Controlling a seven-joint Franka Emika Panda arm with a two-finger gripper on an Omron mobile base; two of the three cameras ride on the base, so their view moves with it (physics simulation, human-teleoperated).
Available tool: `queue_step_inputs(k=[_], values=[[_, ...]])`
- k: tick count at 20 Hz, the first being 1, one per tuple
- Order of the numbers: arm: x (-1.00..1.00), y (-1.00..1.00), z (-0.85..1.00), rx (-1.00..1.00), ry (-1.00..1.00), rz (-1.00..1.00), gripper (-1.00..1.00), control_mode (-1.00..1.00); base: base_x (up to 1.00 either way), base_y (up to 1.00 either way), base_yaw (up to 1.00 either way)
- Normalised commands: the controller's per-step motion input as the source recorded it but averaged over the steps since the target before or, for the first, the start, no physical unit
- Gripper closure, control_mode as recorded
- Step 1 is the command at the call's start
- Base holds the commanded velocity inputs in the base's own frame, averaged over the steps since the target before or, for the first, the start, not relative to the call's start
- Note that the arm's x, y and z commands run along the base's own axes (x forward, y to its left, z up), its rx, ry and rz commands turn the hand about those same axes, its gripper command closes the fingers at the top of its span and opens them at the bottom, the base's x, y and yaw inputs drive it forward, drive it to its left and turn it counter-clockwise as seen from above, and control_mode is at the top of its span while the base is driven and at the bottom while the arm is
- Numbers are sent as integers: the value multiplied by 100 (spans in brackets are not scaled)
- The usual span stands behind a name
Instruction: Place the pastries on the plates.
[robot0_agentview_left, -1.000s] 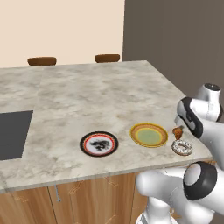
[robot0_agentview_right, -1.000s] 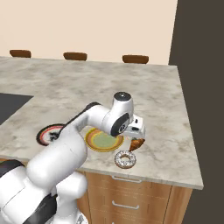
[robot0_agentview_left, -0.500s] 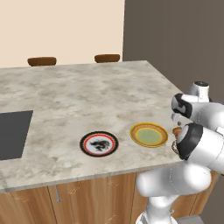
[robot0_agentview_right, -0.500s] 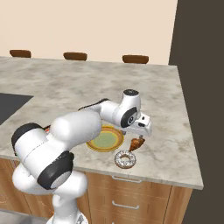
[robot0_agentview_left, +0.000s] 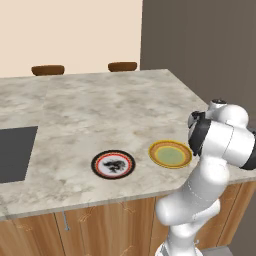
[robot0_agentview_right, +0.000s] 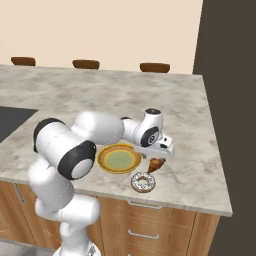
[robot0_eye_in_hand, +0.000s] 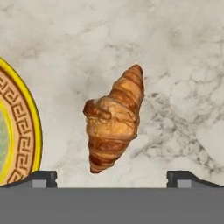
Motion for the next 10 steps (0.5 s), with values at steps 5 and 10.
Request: queue_step_inputs(k=[5, 10], values=[[42, -10, -52, 6, 13, 0, -100, -100, 0, 0, 0], [25, -8, -59, 4, 11, 0, -100, -100, 0, 0, 0]])
